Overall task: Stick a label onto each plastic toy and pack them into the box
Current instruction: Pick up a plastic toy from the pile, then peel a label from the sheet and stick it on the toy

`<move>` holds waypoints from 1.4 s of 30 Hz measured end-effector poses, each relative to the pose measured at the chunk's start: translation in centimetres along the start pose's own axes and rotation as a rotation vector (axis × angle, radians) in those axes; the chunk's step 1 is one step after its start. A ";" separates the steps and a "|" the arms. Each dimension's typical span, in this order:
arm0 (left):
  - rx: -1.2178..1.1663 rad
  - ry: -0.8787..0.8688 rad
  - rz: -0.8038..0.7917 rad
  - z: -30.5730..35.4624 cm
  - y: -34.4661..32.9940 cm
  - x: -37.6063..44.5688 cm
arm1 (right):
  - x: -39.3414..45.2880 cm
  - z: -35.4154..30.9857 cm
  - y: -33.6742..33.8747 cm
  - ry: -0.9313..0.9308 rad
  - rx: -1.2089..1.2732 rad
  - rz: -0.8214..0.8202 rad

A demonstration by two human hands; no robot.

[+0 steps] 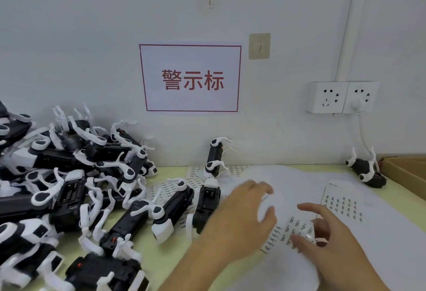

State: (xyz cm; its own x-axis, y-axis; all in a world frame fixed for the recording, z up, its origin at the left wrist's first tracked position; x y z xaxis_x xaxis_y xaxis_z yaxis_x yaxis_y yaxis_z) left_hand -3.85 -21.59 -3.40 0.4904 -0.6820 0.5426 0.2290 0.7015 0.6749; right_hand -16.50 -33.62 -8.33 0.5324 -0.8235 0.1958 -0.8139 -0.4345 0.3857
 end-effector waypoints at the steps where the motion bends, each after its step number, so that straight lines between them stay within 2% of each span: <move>1: -0.031 0.012 -0.065 0.2 -1.6 -0.6 | 0.0 0.0 0.0 -0.017 0.057 -0.014; 4: -0.115 0.197 -0.173 -1.2 -5.3 -2.0 | 0.3 -0.1 0.3 -0.053 0.210 -0.018; 7: -0.459 0.465 -0.166 -3.2 -6.4 -2.6 | 0.3 -0.1 0.4 -0.096 0.306 0.001; 9: -0.620 0.507 -0.121 -4.0 -6.4 -2.4 | 0.2 -0.1 0.2 -0.117 0.333 -0.005; 13: -0.676 0.569 -0.036 -4.6 -5.9 -2.3 | 0.0 -0.1 0.1 -0.124 0.307 -0.017; 16: -0.705 0.555 -0.076 -3.8 -5.7 -2.5 | 0.0 -0.2 0.2 -0.112 0.284 -0.005; 21: -0.644 0.428 -0.247 -2.2 -6.3 -3.2 | 0.2 0.5 0.0 -0.159 0.302 -0.007; 27: -0.652 0.612 -0.072 -3.7 -5.1 -2.9 | 0.7 2.0 -0.6 -0.350 0.597 -0.019; 30: -0.622 0.598 -0.058 -3.7 -5.0 -3.0 | 0.8 1.8 -0.8 -0.333 0.660 -0.024; 35: -0.714 0.573 -0.020 -3.6 -4.8 -2.9 | 0.6 1.6 -1.9 -0.365 0.821 -0.090; 42: -0.801 0.574 -0.035 -3.8 -4.9 -2.9 | -0.4 1.7 -3.4 -0.418 0.762 -0.227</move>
State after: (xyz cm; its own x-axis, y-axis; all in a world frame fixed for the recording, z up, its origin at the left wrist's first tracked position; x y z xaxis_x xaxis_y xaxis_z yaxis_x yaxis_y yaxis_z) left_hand -3.23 -22.31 -10.16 0.7578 -0.6497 0.0604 0.6491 0.7600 0.0326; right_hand -14.33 -32.43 -11.31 0.6924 -0.6892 -0.2134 -0.7120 -0.6047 -0.3571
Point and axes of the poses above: each hand's wrist, its own x-axis towards the middle knuckle, its own y-axis out of the back of the hand, z = x × y, the point moved 6 cm from there along x, towards the middle knuckle, and after that the axes turned 11 degrees about z, right-handed, at the moved point
